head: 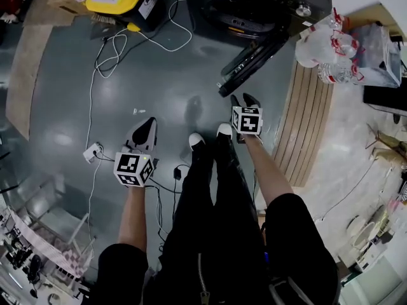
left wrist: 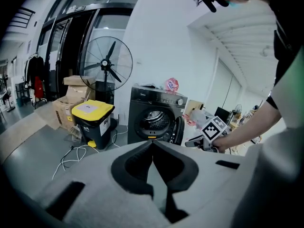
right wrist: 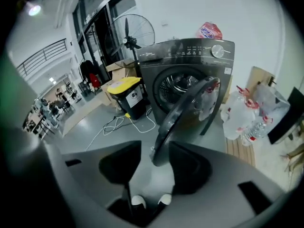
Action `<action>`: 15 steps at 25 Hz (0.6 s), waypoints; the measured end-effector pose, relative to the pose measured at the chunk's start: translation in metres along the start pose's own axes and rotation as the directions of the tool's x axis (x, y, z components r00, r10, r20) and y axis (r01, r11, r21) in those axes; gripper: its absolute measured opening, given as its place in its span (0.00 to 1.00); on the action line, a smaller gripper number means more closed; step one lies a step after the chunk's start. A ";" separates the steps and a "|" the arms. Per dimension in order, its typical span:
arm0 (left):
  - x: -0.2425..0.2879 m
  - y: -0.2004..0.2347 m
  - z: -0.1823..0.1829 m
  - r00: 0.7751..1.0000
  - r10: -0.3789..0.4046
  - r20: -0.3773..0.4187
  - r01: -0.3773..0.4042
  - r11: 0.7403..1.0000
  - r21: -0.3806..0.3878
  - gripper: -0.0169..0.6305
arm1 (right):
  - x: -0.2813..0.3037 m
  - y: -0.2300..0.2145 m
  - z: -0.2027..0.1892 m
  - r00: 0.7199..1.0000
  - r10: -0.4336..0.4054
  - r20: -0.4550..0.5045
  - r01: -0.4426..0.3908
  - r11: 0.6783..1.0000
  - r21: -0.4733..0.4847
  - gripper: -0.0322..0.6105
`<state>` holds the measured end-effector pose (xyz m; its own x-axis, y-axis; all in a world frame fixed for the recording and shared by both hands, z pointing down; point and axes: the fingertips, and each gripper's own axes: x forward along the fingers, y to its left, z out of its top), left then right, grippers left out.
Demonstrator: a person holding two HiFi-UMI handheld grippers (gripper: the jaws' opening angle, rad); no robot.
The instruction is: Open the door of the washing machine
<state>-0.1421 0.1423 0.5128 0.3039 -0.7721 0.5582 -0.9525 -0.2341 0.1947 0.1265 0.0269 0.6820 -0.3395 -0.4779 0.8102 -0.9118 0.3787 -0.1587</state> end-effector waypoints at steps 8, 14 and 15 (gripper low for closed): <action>-0.009 0.010 -0.019 0.998 0.043 -0.043 -0.043 0.999 -0.009 0.03 | 0.069 -0.023 -0.005 0.994 -0.094 -0.047 0.102 0.973 0.206 0.47; -0.008 0.013 -0.040 0.995 0.049 -0.092 -0.050 0.999 -0.013 0.03 | 0.078 -0.036 -0.013 0.995 -0.072 -0.065 0.089 0.943 0.321 0.31; -0.006 0.011 -0.041 0.994 0.044 -0.096 -0.045 0.999 -0.009 0.03 | 0.076 -0.036 -0.017 0.996 -0.067 -0.066 0.085 0.936 0.341 0.31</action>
<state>-0.1536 0.1682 0.5447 0.2626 -0.7213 0.6410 -0.9649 -0.1938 0.1772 0.1372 -0.0100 0.7589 -0.2618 -0.4487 0.8545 -0.9614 0.0434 -0.2718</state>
